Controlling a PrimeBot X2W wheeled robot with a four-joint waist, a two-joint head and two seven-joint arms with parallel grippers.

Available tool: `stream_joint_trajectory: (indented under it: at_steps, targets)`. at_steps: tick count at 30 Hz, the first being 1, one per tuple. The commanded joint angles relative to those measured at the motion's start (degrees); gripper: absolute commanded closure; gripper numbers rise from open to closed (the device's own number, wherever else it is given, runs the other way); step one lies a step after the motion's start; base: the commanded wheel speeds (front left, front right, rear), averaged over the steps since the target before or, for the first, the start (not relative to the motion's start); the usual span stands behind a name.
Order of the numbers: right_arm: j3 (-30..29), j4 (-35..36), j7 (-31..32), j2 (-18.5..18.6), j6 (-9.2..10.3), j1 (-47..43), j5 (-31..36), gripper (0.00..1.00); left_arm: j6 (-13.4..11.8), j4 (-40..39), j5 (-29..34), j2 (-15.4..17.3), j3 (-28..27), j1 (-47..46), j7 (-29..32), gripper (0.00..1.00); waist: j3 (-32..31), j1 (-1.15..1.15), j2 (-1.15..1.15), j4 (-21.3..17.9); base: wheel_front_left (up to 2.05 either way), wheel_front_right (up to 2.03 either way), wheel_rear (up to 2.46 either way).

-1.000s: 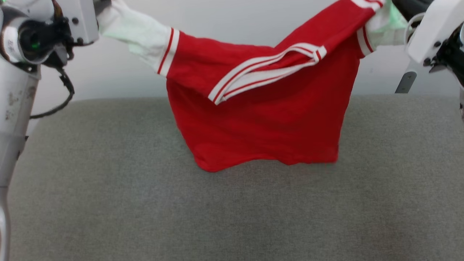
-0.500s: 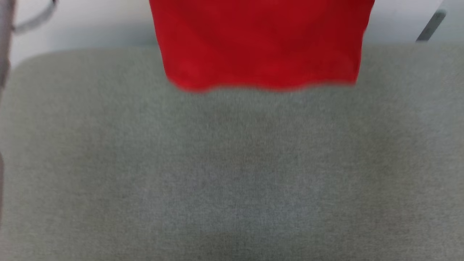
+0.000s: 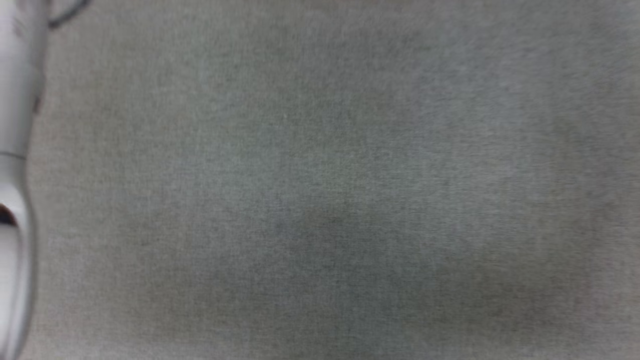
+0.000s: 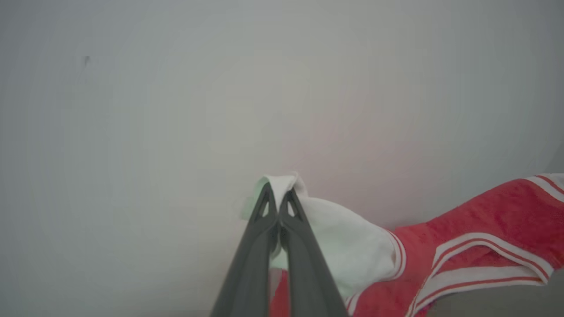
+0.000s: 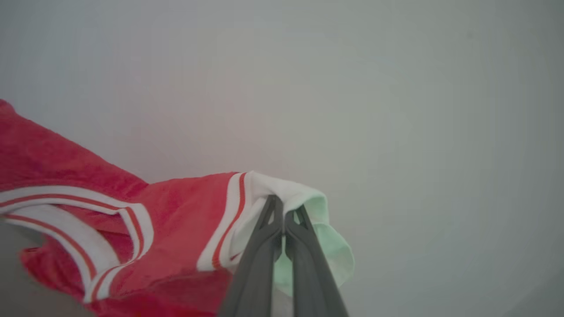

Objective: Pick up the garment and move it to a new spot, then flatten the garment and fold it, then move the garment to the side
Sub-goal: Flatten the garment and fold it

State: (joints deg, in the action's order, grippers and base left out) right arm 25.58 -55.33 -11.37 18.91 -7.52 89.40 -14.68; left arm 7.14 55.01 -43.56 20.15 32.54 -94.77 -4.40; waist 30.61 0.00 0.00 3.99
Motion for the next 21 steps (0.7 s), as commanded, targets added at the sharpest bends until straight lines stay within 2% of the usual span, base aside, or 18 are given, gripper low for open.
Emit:
stream_joint_trajectory:
  at_steps: [1,5,10,15,21]
  targets:
    - [0.3,-0.2,-0.3,-0.2,0.06,-0.9,-1.2,1.0,0.4,-0.2,-0.7,-0.4,0.4,0.8,-0.3,1.0,3.3,0.0,0.0,2.2,0.0,0.0,0.0]
    - [3.2,-0.7,1.7,0.4,0.06,-5.1,-7.4,1.0,0.3,-1.3,-3.6,-0.4,3.2,5.8,1.3,1.0,1.7,0.0,0.0,2.9,0.0,0.0,0.0]
    - [5.2,2.5,7.7,2.4,0.06,-11.9,-17.6,1.0,0.3,-3.7,-8.4,1.0,6.3,12.7,7.0,1.0,-2.0,0.0,0.0,3.2,0.0,0.0,0.0]
    - [7.6,7.9,15.9,6.6,0.06,-20.3,-26.1,1.0,0.3,-6.4,-11.6,4.0,8.6,20.8,13.7,1.0,-7.4,0.0,0.0,3.2,0.0,0.0,0.0]
    - [8.8,16.2,24.1,12.2,0.06,-31.9,-33.9,1.0,-0.5,-11.4,-13.5,9.3,10.4,31.5,19.2,1.0,-13.9,0.0,0.0,2.6,0.0,0.0,0.0]
